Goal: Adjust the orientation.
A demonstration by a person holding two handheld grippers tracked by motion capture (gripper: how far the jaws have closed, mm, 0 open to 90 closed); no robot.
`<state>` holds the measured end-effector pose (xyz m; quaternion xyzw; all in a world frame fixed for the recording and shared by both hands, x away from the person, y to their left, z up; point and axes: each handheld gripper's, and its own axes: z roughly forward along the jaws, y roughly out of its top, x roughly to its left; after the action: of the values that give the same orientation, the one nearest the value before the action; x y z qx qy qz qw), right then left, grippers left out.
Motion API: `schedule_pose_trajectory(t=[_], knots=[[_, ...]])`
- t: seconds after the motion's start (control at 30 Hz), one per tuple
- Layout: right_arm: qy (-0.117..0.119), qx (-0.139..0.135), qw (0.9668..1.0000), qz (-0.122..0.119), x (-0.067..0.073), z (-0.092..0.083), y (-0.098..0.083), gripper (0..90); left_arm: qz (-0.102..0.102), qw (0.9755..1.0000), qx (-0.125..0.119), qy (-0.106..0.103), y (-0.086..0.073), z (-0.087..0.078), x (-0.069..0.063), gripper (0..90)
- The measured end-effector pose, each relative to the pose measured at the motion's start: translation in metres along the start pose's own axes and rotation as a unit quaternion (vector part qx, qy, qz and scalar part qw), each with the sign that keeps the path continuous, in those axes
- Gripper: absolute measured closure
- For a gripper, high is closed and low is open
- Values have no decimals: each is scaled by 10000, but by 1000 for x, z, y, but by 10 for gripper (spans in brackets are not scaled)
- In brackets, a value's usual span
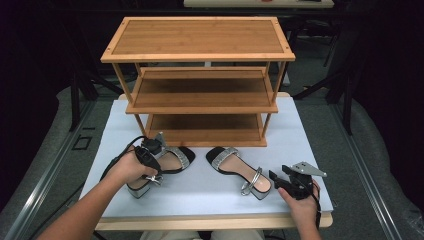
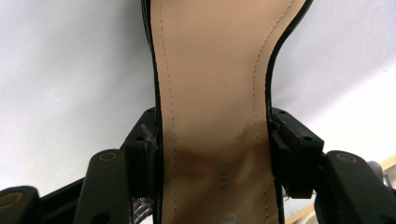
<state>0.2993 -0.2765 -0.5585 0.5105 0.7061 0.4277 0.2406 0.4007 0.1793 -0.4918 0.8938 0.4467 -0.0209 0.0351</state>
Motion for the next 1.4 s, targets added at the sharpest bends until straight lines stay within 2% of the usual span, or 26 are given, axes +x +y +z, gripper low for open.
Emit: schedule_pose_trajectory(t=[0.27, 0.5, 0.8, 0.87, 0.93, 1.0, 1.1, 1.13, 1.2, 1.37, 1.4], knots=[[9, -6, 10000, 11, 0, 0, 0, 409, -73, 9997, -215, -32, -1, -21, 8, 426], [7, -8, 10000, 14, 0, 0, 0, 409, -205, 9993, -323, 27, 6, -25, 11, 426], [10, -21, 10000, 24, -1, 0, 0, 409, -552, 9974, -462, 98, 29, -18, 10, 426], [-9, 8, 10000, 27, -2, -1, 0, 410, -730, 9960, -509, 39, 37, -16, 11, 426], [3, -3, 10000, 43, -2, -1, 0, 410, -752, 9958, -516, 71, 40, -14, 10, 426], [12, -67, 10000, 46, -3, 0, -1, 410, -868, 9947, -546, 86, 47, -10, 9, 426], [1, -25, 10000, 54, -3, 0, -1, 410, -947, 9938, -571, 97, 51, -8, 8, 426], [20, -60, 10000, 56, -3, 0, -1, 410, -1070, 9924, -599, 94, 55, -5, 7, 426], [22, -61, 10000, 52, -3, 0, -1, 410, -1001, 9932, -577, 116, 57, -4, 9, 426], [9, -8, 10000, 67, -5, -1, -1, 410, -1042, 9928, -584, 78, 60, 1, 10, 426], [14, -8, 10000, 82, -5, -1, -1, 410, -1148, 9918, -562, 81, 62, 4, 8, 426]])
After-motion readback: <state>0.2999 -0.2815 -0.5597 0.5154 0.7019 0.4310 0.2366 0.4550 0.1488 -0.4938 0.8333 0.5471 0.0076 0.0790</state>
